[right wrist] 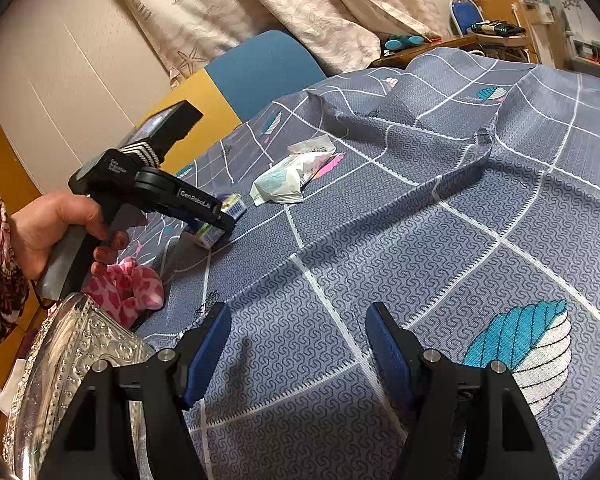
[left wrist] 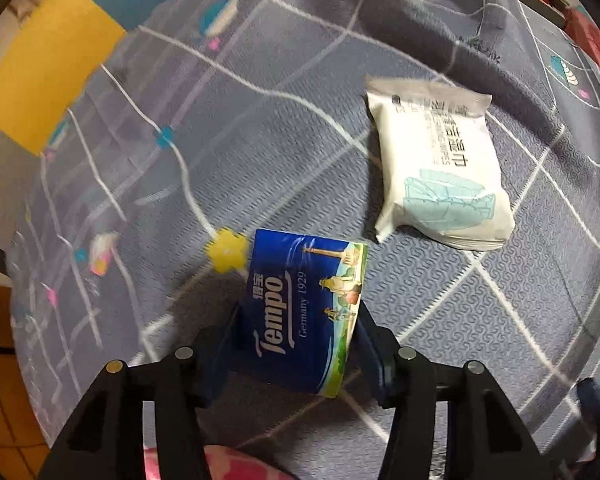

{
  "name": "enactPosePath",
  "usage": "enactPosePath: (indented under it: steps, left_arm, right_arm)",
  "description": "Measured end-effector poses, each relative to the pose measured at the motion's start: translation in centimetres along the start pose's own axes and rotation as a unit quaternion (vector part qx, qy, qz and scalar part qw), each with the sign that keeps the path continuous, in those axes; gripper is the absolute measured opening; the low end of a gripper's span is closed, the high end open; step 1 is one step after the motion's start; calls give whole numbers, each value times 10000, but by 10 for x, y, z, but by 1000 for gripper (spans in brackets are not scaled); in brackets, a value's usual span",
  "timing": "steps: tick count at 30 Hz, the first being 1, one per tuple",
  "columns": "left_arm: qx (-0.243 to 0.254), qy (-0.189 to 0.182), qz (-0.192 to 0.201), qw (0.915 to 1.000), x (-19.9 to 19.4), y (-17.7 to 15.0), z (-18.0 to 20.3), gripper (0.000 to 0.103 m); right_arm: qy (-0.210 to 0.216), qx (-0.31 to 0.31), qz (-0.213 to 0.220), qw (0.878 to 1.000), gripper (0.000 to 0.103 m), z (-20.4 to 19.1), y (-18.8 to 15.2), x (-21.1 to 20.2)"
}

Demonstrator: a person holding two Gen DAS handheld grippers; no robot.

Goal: Organize soft objects
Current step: 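Grasp the blue Tempo tissue pack with the left gripper, then grasp the white wet-wipes packet with the right gripper while the left holds the Tempo pack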

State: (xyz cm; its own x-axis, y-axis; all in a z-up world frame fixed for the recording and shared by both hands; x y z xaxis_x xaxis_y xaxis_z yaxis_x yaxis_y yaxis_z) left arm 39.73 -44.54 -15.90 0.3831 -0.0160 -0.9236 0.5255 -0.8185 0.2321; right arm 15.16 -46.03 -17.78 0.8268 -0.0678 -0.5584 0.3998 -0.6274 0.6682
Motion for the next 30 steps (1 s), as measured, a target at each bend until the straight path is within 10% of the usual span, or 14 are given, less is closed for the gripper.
enactPosePath:
  steps: [14,21,30]
  left_arm:
    - [-989,-324,1792,9783,-134,-47,-36,55]
    - [-1252,-282,2389,9625,-192,-108,-49,55]
    - [-2247,-131,2700,9362,-238,-201,-104,55]
  right_arm:
    - [-296,-704,136,9970,79,-29,48,-2]
    - [-453,-505,-310,9972,87,-41,126,82]
    - [-1458,38,-1142,9827,88,-28,146,184]
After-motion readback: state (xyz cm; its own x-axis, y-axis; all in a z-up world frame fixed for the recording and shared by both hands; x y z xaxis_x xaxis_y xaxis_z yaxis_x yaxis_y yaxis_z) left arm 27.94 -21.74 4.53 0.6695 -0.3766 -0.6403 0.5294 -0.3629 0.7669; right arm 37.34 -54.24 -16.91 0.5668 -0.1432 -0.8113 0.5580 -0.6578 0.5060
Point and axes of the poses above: each gripper's, at about its wrist camera, not at the fingertips, and x roughly the way its jaws point, z to its right, y to its top, the point moved 6 cm from there along x, roughly the way its jaws point, and after that the axes turned 1 degree about y, right-handed, at the moved point
